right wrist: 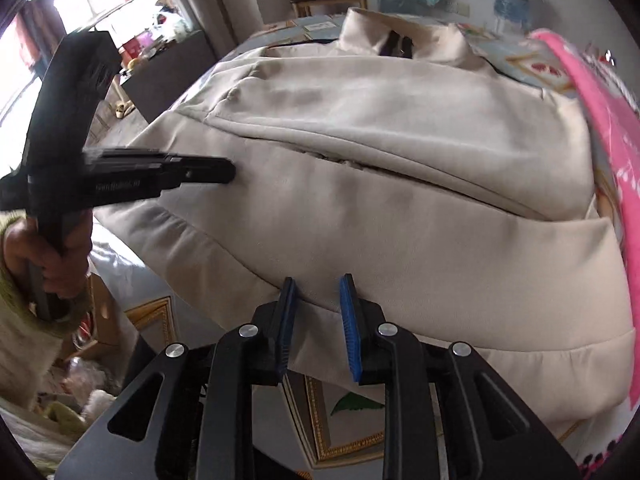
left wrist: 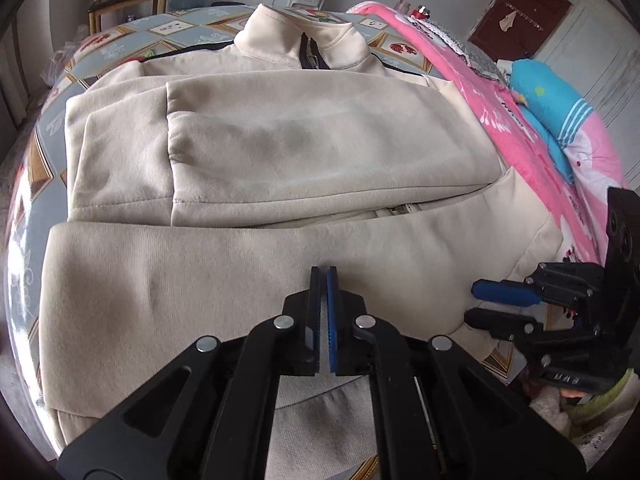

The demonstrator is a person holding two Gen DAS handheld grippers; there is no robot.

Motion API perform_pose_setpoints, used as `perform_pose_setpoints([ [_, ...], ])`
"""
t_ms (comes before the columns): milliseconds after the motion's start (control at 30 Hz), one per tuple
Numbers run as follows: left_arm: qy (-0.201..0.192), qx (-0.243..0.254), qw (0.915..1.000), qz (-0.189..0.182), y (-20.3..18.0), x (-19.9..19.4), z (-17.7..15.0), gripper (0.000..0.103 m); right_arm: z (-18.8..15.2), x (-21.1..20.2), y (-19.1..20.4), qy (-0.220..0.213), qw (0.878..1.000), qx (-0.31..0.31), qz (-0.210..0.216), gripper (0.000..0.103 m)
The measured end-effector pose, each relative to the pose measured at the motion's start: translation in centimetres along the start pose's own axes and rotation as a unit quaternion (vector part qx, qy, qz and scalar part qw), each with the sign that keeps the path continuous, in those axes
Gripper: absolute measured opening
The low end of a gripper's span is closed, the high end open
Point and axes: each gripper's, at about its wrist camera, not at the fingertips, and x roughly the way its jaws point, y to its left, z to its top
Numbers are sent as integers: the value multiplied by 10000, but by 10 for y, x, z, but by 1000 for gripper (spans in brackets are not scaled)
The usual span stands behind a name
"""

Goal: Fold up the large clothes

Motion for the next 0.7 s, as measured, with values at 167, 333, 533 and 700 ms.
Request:
perform_pose_setpoints([
  [167,-8,-148,9997,-170,6,-3,-2,4,5,-27,32,-370,9978,-382,399,22],
  [333,-174,-128,9997,-96,6,-27,-8,4,2,18,51,-36,9972,-665,351,22],
  [533,-161,46,9996,234,7,-63,-38,4,4,-7,66,-215,9948,-808,573,22],
  [700,69,-322,9974,636,28,-58,-64,4,2,18,82,17,9927,-921,777,22],
])
